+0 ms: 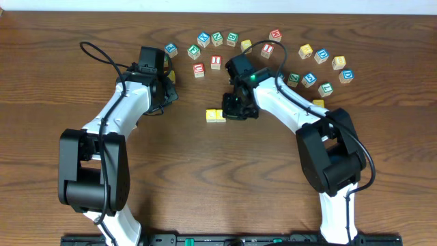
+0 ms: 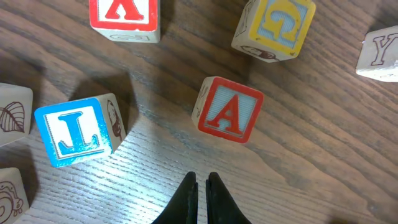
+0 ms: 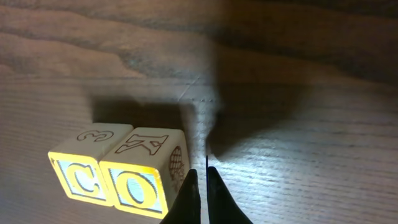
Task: Spell out CORL
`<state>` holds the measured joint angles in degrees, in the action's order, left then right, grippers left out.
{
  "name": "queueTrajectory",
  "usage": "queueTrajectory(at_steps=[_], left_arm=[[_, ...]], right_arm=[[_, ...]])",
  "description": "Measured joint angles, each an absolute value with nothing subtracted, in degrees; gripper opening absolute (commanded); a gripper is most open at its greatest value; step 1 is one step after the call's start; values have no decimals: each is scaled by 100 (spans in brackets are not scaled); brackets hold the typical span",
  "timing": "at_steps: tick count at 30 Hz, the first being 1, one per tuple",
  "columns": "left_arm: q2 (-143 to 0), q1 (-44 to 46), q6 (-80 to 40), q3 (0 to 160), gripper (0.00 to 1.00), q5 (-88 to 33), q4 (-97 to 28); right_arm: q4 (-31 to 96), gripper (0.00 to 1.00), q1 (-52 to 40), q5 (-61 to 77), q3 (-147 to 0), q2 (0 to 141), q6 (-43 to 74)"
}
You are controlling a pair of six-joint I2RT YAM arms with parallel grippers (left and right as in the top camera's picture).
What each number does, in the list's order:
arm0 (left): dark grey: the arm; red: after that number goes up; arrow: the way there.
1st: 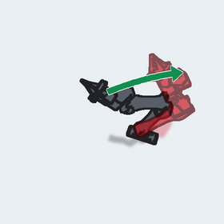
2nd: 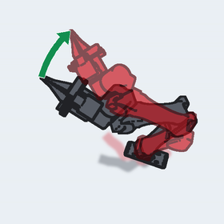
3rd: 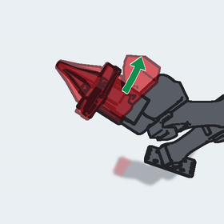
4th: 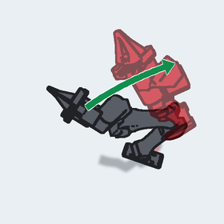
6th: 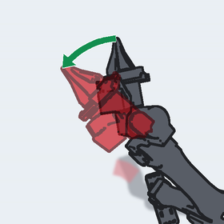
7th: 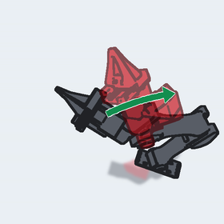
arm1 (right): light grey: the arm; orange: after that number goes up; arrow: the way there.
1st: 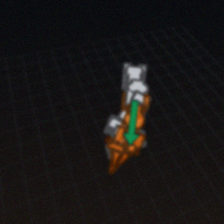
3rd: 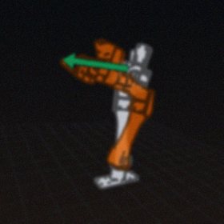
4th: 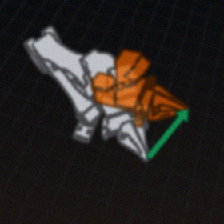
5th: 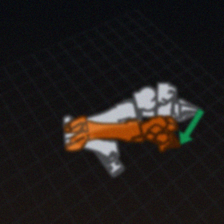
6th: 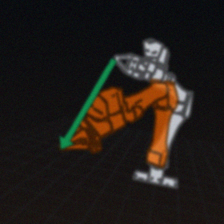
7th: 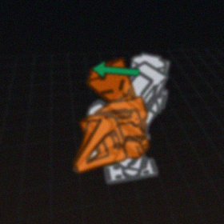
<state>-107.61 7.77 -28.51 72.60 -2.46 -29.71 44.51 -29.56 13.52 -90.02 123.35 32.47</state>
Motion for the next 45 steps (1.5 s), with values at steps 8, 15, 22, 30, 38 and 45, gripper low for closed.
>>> queueTrajectory(at_steps=[8,15,22,30,38,45], left_arm=[[-10761,777,-2851,7260,7,-246,-2971],[-10761,777,-2851,7260,8,-246,-2971],[-10761,777,-2851,7260,7,-246,-2971],[-10761,777,-2851,7260,7,-248,-2971],[-10761,777,-2576,7260,7,-263,-2888],[-10226,777,-2069,7253,7,-266,-2923]], right_arm=[[4410,1,-2950,1352,-8997,12335,3291],[4353,1,-3020,1350,-8997,12335,3293],[4329,1,-3096,1352,-8997,12335,3308],[4320,1,-3096,1350,-8997,12335,3308],[4324,2,-3085,1229,-8997,12335,3308],[4525,13,-2751,1037,-8986,12086,3168]])
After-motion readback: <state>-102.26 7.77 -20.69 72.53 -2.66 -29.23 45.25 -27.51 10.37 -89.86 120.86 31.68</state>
